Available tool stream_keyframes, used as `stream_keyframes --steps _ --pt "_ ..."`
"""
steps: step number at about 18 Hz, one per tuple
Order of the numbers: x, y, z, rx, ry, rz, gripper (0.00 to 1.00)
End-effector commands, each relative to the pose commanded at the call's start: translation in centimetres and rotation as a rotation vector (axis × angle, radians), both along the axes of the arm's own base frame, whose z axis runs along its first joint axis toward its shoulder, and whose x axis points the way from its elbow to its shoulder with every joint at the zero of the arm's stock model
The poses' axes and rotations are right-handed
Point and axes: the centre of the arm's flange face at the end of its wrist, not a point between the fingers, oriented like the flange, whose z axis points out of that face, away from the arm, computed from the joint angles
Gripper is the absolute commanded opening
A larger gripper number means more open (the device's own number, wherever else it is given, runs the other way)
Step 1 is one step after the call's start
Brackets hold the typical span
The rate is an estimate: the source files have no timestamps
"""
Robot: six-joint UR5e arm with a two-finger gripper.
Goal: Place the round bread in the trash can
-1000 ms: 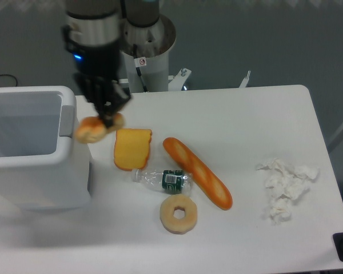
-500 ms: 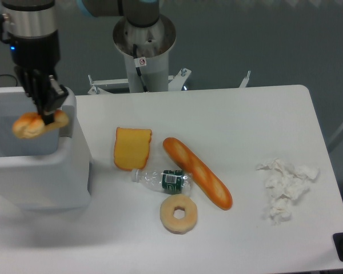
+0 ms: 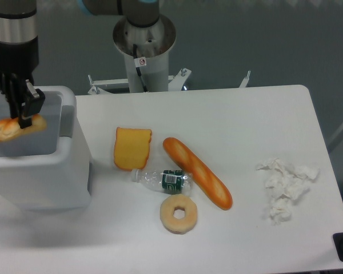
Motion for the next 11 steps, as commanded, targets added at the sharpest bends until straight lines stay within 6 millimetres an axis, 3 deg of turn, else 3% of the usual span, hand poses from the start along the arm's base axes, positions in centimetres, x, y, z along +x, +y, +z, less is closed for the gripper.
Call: stream_keyframes --steps 7,8,11 --pt "-0.3 -0.8 -2.4 -0.045 -0.024 0.027 1.00" --pt "-0.9 -0.9 -3.1 -0.060 -0.020 0.039 1.00" --pt "-5.5 -2.3 -4.2 -0.121 0.058 0.132 1.00"
